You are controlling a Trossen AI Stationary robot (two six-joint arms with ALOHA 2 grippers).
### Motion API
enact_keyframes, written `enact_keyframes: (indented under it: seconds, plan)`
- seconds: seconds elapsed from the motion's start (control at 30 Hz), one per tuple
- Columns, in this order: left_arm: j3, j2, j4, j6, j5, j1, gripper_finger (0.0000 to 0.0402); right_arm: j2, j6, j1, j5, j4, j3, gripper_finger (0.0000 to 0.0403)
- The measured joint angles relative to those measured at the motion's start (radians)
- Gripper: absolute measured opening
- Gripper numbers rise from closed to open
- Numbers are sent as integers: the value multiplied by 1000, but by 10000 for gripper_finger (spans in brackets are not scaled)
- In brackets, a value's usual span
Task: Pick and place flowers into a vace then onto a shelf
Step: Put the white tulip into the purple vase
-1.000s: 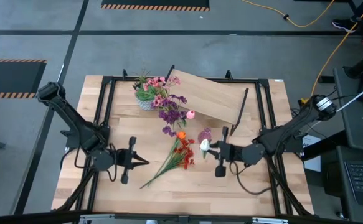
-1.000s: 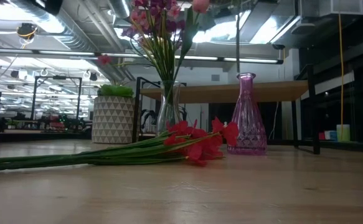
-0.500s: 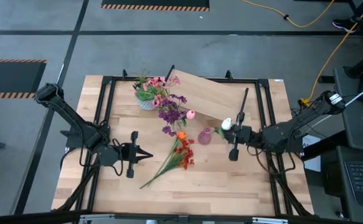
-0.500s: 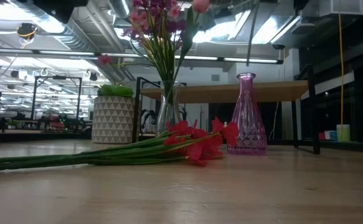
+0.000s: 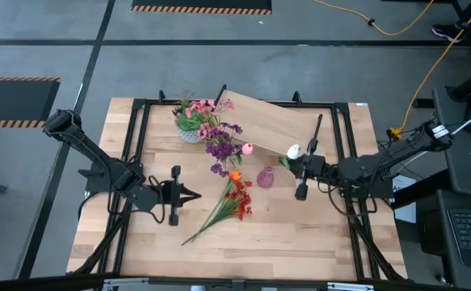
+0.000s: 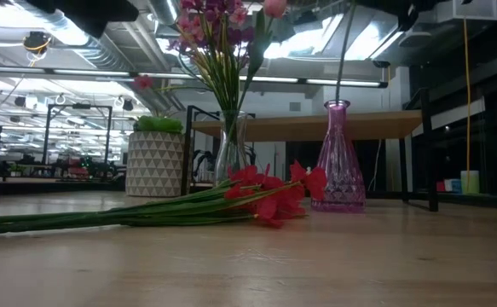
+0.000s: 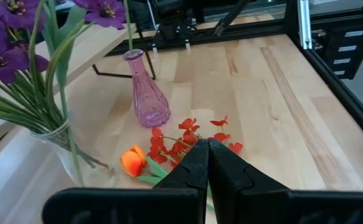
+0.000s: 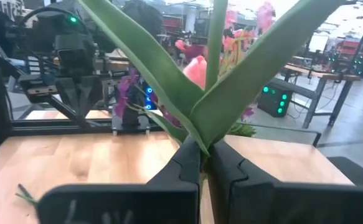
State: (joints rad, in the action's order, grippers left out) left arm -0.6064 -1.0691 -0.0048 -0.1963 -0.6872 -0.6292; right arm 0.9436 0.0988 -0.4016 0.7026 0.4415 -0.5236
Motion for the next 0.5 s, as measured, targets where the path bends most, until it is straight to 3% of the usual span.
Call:
enact_keyframes:
  seconds: [0.27, 0.5]
  plan:
    - [0, 0, 0, 0, 6, 11, 3, 3, -77, 24, -28, -54, 14, 6]
    - [0, 0, 0, 0, 6, 10, 3, 3, -119, 33, -32, 129, 150, 6]
